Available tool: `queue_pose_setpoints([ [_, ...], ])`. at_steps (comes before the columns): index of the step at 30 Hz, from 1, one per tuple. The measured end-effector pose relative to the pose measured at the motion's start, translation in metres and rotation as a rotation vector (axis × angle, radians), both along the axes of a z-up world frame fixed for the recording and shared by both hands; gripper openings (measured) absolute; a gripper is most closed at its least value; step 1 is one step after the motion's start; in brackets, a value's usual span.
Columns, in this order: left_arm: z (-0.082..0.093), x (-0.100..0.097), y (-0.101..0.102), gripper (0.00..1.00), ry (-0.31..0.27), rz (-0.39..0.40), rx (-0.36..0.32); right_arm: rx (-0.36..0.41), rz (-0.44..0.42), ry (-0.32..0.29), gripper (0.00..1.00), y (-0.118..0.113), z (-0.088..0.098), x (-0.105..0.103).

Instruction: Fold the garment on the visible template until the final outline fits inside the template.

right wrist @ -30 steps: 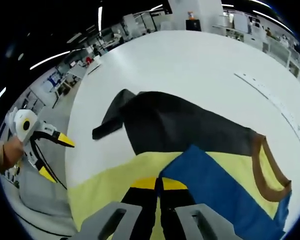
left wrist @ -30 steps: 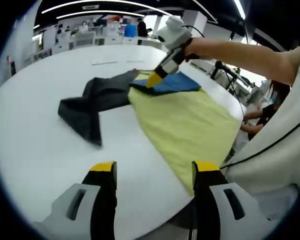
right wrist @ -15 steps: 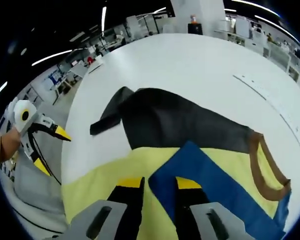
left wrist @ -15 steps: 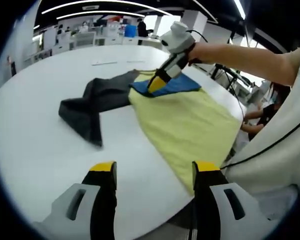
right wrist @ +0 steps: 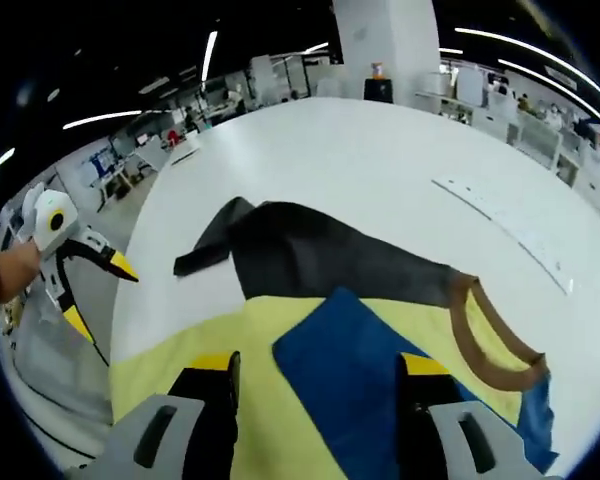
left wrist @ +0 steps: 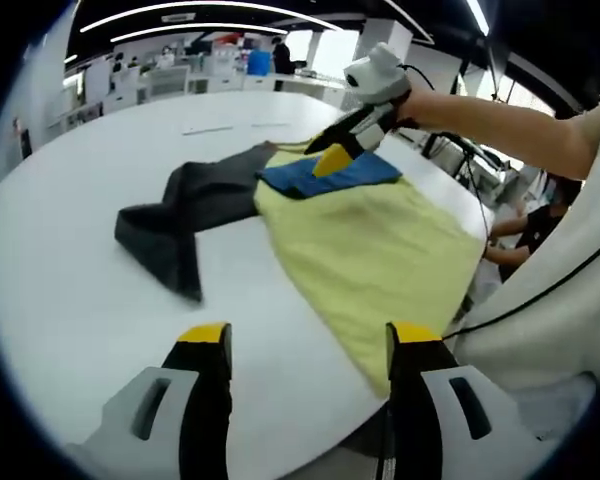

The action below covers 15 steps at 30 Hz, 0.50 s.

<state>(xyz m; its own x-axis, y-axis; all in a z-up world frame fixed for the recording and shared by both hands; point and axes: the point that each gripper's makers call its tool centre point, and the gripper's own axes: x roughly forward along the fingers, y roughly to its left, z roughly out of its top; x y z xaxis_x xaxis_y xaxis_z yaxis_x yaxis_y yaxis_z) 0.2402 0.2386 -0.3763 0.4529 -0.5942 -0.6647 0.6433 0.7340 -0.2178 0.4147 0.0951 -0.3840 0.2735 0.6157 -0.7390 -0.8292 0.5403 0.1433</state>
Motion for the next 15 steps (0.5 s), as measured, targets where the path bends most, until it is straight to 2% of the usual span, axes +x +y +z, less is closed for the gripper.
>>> queue_pose_setpoints([
  [6, 0.003, 0.001, -0.002, 0.61, -0.007, 0.010, 0.002, 0.021, -0.045, -0.042, 0.73, -0.019, 0.008, 0.001],
  [15, 0.008, 0.004, -0.003, 0.60, -0.020, 0.031, 0.014, 0.051, -0.097, -0.067, 0.78, -0.047, 0.014, -0.009],
])
